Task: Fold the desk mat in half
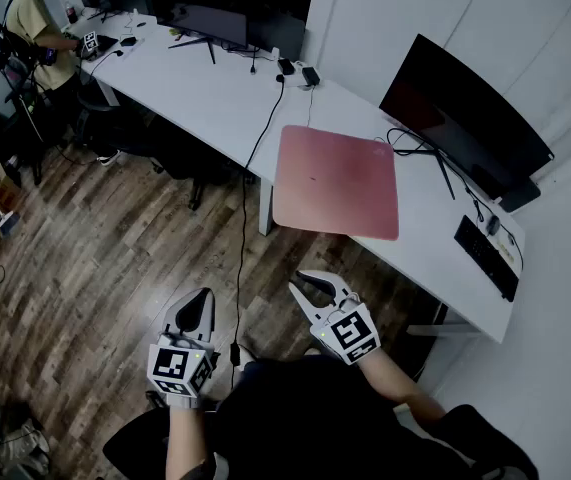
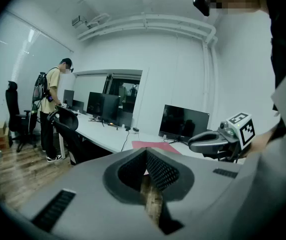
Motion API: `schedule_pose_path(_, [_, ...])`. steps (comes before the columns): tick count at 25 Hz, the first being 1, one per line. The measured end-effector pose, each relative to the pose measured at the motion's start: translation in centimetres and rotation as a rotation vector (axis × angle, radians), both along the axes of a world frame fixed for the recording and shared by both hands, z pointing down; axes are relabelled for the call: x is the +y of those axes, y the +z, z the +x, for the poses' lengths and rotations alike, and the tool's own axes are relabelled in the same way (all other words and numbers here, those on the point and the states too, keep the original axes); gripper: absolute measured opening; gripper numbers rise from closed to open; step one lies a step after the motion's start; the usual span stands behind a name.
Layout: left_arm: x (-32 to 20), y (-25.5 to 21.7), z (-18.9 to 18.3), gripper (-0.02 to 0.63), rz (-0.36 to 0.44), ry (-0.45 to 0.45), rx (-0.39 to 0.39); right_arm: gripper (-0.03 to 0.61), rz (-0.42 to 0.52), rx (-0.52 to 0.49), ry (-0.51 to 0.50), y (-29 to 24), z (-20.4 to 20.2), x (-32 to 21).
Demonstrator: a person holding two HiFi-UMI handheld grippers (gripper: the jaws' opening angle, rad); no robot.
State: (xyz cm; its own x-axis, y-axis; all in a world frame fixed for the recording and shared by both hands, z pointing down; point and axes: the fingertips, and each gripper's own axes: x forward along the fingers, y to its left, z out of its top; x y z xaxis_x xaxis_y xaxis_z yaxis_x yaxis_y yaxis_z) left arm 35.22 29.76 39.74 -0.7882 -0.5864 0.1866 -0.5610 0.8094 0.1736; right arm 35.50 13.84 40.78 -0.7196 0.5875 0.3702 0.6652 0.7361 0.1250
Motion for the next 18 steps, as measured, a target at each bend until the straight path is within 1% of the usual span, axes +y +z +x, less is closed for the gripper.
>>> schedule_pose_path(3, [0.6,0.2,0.1,0.006,-0.034,0.044,-0.028,0.071,-0.008,0.017,0.009,0.5,-0.6,1.3])
schedule_pose_path(5, [1.5,0.6,-0.1,0.006,-0.043,0.059,-0.03,0.071,-0.015,0.04,0.021,1.0,-0.9,2.3])
schedule_pose_path(10, [4.8,1.2,-1.2,0.006,-0.04,0.059,-0.012,0.071,-0.021,0.047,0.03,1.1,-1.9,5.4])
schedule_pose_path(14, [7.0,1.9,-1.8,0.006,-0.061,0.074,-0.029,0.071,-0.044,0.069,0.051,1.7,-2.7,7.1])
schedule_pose_path(18, [9.2,2.4,-3.0,0.006,-0.088,0.085,-0.017,0.072,-0.051,0.091,0.065,2.1,-3.8,8.2])
